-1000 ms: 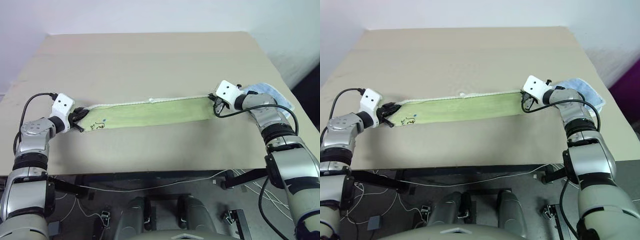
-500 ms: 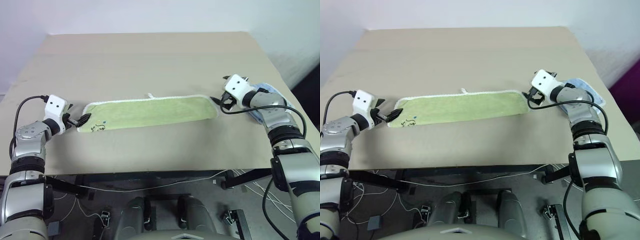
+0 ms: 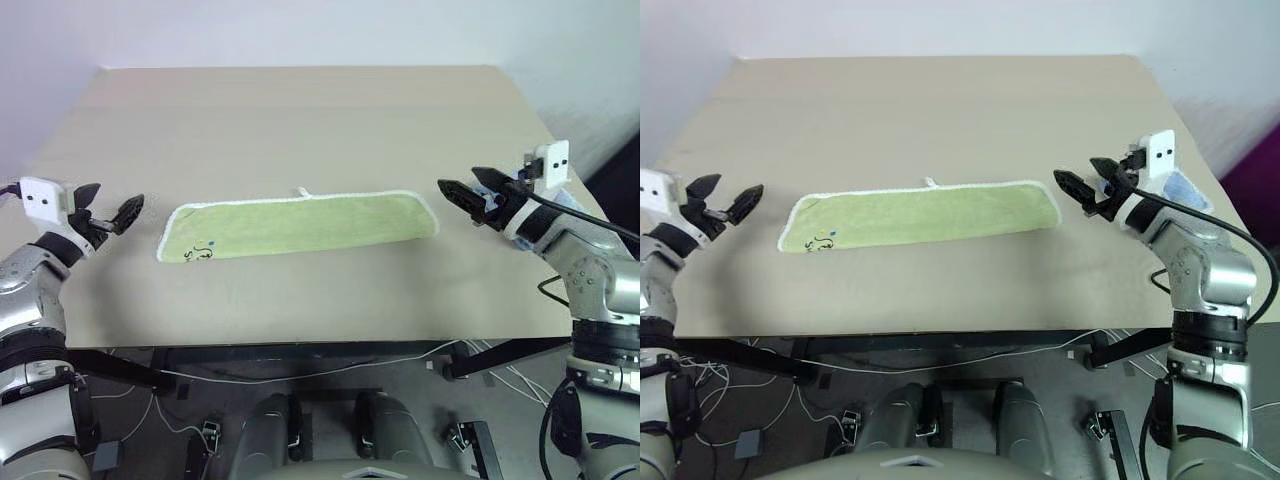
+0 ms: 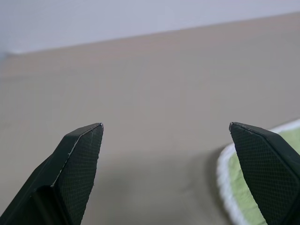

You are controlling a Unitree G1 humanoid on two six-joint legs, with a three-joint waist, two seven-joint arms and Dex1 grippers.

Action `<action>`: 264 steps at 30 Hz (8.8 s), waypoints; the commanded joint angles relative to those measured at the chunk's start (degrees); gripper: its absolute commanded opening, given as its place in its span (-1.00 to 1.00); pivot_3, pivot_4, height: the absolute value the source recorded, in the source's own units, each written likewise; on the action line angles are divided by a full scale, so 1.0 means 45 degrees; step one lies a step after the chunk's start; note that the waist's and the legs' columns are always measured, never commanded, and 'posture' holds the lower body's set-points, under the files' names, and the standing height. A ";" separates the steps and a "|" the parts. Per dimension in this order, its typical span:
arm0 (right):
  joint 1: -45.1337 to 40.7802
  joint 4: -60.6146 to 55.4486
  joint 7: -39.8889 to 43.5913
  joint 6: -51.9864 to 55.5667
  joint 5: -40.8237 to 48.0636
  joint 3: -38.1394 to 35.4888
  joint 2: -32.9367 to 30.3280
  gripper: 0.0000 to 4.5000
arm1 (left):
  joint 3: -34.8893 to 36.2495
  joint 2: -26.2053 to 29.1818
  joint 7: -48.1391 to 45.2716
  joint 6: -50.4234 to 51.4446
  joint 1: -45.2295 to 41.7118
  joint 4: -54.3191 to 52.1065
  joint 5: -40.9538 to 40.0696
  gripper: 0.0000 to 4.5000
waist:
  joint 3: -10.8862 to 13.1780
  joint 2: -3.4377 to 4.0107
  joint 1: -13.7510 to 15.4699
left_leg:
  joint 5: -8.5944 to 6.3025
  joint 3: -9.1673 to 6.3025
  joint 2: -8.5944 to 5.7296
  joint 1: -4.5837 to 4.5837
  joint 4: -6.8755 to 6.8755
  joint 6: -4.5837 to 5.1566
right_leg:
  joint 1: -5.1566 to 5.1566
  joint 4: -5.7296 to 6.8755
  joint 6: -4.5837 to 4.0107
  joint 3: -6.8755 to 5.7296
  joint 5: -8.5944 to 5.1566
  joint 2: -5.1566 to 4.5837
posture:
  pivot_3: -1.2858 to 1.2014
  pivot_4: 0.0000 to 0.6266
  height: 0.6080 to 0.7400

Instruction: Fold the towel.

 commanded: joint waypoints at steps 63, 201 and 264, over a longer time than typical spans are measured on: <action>-0.0547 0.1907 -0.9226 -0.0690 0.5786 -0.2850 0.2749 -0.98 | -0.2765 -0.2155 -0.1672 0.2828 0.2759 -0.7977 -0.1316 1.00 | -0.0071 -0.0015 -0.0048 | -0.0055 0.0007 -0.0024 0.0035 -0.0028 0.0086 | 0.0031 -0.0031 -0.0002 0.0005 -0.0004 -0.0024 | 0.03 -0.52 1.00; -0.1047 0.1578 0.0729 -0.7582 -0.5990 0.5008 0.2484 -1.00 | 0.0110 -0.2836 1.0558 0.8772 0.2145 -1.2172 -1.0731 -0.99 | -0.0046 -0.0022 0.0019 | -0.0048 -0.0005 -0.0034 0.0030 -0.0056 -0.0020 | 0.0026 -0.0060 -0.0044 -0.0004 -0.0027 -0.0027 | 0.03 -0.52 1.00; -0.0596 0.2783 0.0115 -0.5386 -0.7225 0.7999 0.4474 -1.00 | -0.6307 -0.4623 0.4006 0.6005 0.1115 -0.7294 0.1595 -0.99 | -0.0039 -0.0010 -0.0013 | -0.0012 0.0001 -0.0017 -0.0019 -0.0044 0.0000 | -0.0025 -0.0035 0.0003 0.0001 -0.0005 0.0004 | 0.03 -0.52 1.00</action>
